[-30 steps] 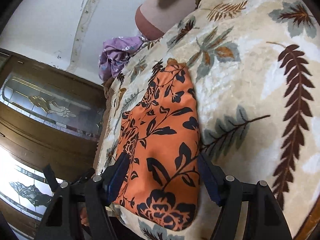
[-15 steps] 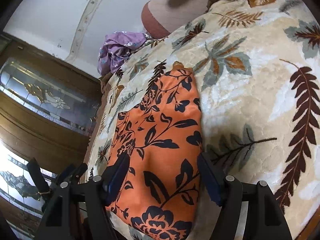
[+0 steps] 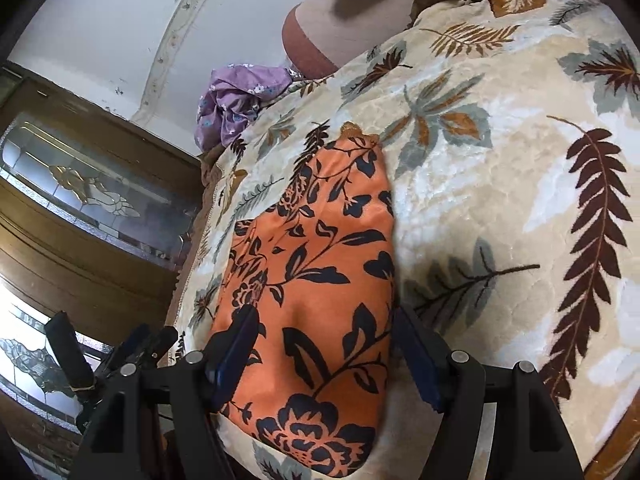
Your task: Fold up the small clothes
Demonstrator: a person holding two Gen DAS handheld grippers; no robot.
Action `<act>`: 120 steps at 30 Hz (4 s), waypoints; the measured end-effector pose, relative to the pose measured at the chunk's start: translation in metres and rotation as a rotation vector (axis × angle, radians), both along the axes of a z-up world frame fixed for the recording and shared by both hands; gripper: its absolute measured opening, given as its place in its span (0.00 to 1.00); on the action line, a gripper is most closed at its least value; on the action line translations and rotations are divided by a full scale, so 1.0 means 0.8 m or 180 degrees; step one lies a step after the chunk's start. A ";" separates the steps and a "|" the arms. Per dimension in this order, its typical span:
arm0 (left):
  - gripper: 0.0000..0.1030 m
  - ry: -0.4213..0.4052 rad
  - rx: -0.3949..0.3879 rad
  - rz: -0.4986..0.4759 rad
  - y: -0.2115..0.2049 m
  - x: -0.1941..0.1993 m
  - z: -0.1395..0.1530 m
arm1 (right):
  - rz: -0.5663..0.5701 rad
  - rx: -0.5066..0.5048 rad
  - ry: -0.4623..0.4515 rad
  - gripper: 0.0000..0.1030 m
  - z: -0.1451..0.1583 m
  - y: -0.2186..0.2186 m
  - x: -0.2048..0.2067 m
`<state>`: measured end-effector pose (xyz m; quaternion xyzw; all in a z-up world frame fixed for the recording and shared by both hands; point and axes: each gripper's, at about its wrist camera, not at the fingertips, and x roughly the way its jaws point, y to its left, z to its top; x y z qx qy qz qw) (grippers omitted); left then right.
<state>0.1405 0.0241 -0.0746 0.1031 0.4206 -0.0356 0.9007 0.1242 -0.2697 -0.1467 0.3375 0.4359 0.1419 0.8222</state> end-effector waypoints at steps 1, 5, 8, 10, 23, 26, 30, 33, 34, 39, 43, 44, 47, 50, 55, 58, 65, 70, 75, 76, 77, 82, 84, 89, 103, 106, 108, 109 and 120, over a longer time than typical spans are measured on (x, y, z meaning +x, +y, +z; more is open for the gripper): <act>1.00 0.0018 -0.0007 -0.0008 -0.001 0.000 -0.002 | -0.0005 0.0000 -0.0003 0.71 0.000 -0.001 0.000; 1.00 0.0065 -0.0011 -0.0018 -0.008 0.002 -0.010 | -0.0034 0.0043 -0.0004 0.71 -0.001 -0.005 -0.001; 1.00 0.0102 -0.0022 -0.0036 -0.012 0.005 -0.018 | -0.0018 0.0037 0.0004 0.71 -0.002 -0.003 0.000; 1.00 0.0137 -0.0033 -0.0046 -0.013 0.007 -0.024 | -0.0004 0.0018 0.0024 0.71 -0.004 -0.001 0.001; 1.00 0.0333 -0.0029 -0.0071 -0.020 0.015 -0.055 | 0.0006 -0.0025 0.0106 0.71 -0.016 0.004 0.009; 1.00 0.0384 -0.0003 -0.0092 -0.022 0.016 -0.063 | -0.0002 -0.0026 0.0128 0.71 -0.019 0.003 0.012; 1.00 0.0399 0.0000 -0.0138 -0.026 0.014 -0.069 | -0.0011 -0.0020 0.0156 0.71 -0.022 0.004 0.013; 1.00 0.0398 -0.0020 -0.0146 -0.026 0.014 -0.071 | -0.0020 -0.0031 0.0170 0.71 -0.024 0.004 0.015; 1.00 0.0403 -0.0034 -0.0145 -0.026 0.014 -0.072 | -0.0024 -0.0029 0.0176 0.71 -0.025 0.004 0.015; 1.00 0.0427 -0.0110 -0.0150 -0.022 0.016 -0.075 | -0.0055 -0.0015 0.0227 0.71 -0.031 0.002 0.017; 1.00 0.0428 -0.0137 -0.0166 -0.021 0.018 -0.075 | -0.0064 -0.0013 0.0264 0.71 -0.037 0.003 0.020; 1.00 0.0429 -0.0143 -0.0168 -0.021 0.018 -0.076 | -0.0062 -0.0010 0.0272 0.71 -0.039 0.004 0.021; 1.00 0.0428 -0.0167 -0.0172 -0.020 0.019 -0.077 | -0.0060 0.0003 0.0280 0.71 -0.041 0.005 0.022; 1.00 0.0425 -0.0199 -0.0182 -0.019 0.021 -0.078 | -0.0068 0.0043 0.0297 0.71 -0.044 0.004 0.025; 1.00 0.0451 -0.0314 -0.0218 -0.013 0.023 -0.082 | -0.0113 0.0183 0.0354 0.72 -0.054 0.004 0.032; 1.00 0.0501 -0.0432 -0.0236 -0.008 0.026 -0.085 | -0.0125 0.0239 0.0357 0.73 -0.057 0.006 0.035; 1.00 0.0555 -0.0588 -0.0297 -0.001 0.029 -0.089 | -0.0085 0.0384 0.0362 0.73 -0.062 0.020 0.052; 1.00 0.0724 -0.0826 -0.0331 0.008 0.035 -0.095 | -0.0041 0.0287 0.0311 0.80 -0.059 0.037 0.061; 1.00 0.1010 -0.1286 -0.0399 0.018 0.040 -0.102 | -0.0009 0.0314 0.0290 0.80 -0.063 0.040 0.066; 1.00 0.1018 -0.1320 -0.0437 0.017 0.039 -0.102 | 0.0001 0.0327 0.0284 0.80 -0.064 0.039 0.067; 1.00 0.1031 -0.1352 -0.0486 0.015 0.038 -0.101 | 0.0009 0.0331 0.0276 0.80 -0.065 0.039 0.068; 1.00 0.1020 -0.1407 -0.0604 0.001 0.033 -0.099 | 0.0051 0.0223 0.0222 0.80 -0.064 0.044 0.066; 0.95 0.1002 -0.1418 -0.0586 -0.001 0.033 -0.098 | 0.0047 0.0172 0.0204 0.78 -0.063 0.046 0.065; 0.77 0.0901 -0.1398 -0.0549 0.001 0.034 -0.092 | 0.0080 0.0041 0.0145 0.67 -0.060 0.052 0.062; 0.59 0.0718 -0.1062 -0.0431 -0.005 0.027 -0.080 | 0.0098 -0.0006 0.0024 0.55 -0.054 0.054 0.053; 0.67 0.0763 -0.1104 -0.0382 -0.002 0.031 -0.084 | 0.0102 0.0001 0.0026 0.55 -0.055 0.053 0.052; 0.75 0.0821 -0.1160 -0.0341 0.000 0.034 -0.089 | 0.0104 0.0043 0.0056 0.55 -0.057 0.051 0.053; 0.75 0.0841 -0.1191 -0.0321 0.001 0.035 -0.091 | 0.0103 0.0068 0.0072 0.55 -0.058 0.050 0.054; 0.60 0.0725 -0.1187 -0.0393 -0.005 0.030 -0.087 | 0.0109 0.0200 0.0115 0.63 -0.066 0.048 0.057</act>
